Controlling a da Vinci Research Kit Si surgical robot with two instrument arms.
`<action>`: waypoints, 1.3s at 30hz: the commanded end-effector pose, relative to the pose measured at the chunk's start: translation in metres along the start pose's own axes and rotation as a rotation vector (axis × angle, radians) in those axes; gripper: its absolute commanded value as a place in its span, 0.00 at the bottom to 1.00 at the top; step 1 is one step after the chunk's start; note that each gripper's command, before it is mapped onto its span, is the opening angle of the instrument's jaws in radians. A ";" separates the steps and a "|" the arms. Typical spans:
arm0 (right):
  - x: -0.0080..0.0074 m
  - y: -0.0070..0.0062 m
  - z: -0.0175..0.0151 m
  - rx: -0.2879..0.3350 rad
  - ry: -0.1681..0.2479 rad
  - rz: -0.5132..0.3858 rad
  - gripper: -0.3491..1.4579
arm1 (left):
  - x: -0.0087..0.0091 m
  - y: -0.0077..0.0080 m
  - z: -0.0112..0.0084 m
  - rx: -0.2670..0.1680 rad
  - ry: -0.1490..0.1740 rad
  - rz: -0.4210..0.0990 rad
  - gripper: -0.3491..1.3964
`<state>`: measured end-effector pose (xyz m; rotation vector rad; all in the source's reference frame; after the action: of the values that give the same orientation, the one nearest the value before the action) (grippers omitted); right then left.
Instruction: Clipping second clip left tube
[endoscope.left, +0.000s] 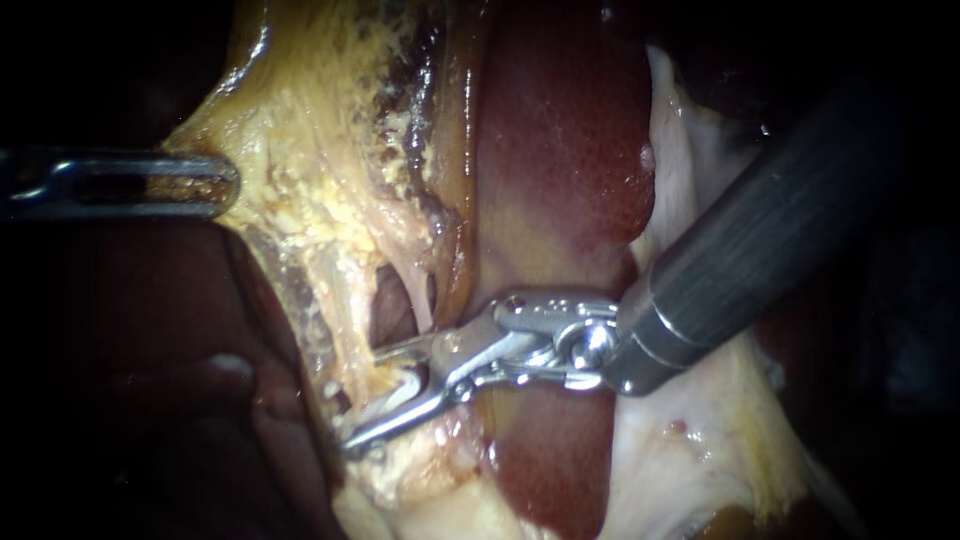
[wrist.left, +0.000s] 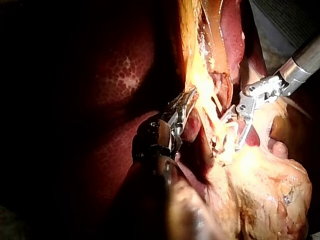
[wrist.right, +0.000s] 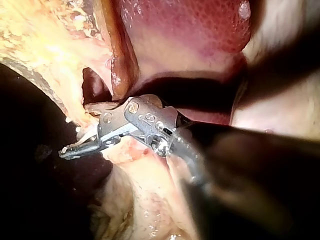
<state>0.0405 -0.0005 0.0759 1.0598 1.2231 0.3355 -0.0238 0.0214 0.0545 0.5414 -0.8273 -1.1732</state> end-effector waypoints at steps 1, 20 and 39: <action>-0.0001 0.0000 0.0001 0.003 0.010 0.004 0.48 | 0.0000 0.0000 0.0000 -0.001 0.000 -0.001 0.00; -0.0005 0.0007 0.0009 0.003 0.014 0.006 0.39 | 0.0000 -0.0001 0.0002 -0.002 -0.001 -0.001 0.00; -0.0010 0.0014 0.0000 -0.078 -0.033 -0.033 0.00 | 0.0001 -0.0002 0.0001 -0.002 -0.001 -0.001 0.00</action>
<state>0.0406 -0.0005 0.0776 0.9733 1.1886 0.3365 -0.0240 0.0212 0.0545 0.5396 -0.8265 -1.1757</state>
